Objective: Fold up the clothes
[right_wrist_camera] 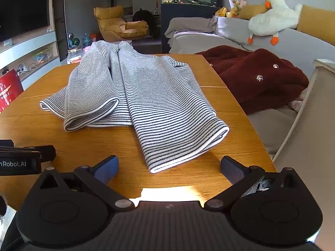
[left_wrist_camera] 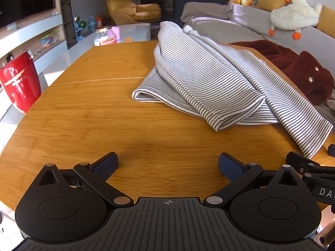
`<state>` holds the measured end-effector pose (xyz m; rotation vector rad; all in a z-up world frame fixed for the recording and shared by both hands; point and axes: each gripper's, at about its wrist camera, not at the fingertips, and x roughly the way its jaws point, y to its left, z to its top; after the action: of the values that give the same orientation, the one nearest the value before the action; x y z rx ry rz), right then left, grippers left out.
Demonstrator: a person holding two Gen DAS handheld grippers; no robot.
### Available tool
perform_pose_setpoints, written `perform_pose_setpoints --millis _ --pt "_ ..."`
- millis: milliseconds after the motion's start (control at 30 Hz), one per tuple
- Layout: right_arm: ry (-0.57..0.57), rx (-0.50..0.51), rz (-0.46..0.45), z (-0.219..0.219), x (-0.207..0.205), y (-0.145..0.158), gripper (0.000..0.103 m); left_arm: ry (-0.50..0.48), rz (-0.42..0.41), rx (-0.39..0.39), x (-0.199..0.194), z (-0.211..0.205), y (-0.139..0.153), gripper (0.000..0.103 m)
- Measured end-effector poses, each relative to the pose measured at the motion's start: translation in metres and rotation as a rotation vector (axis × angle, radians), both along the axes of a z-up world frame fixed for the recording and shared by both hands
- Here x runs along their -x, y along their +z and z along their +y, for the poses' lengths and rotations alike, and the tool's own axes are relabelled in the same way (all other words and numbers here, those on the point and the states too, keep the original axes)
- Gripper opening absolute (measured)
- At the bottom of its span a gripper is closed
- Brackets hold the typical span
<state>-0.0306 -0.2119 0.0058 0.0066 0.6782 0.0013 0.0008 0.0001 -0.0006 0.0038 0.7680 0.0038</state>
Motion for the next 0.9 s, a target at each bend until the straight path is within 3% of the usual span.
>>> perform_pose_setpoints --millis 900 --pt "0.044 -0.002 -0.015 -0.0015 0.0055 -0.0015 0.103 -0.016 0.019 -0.003 0.0000 0.0009 0.0018 0.103"
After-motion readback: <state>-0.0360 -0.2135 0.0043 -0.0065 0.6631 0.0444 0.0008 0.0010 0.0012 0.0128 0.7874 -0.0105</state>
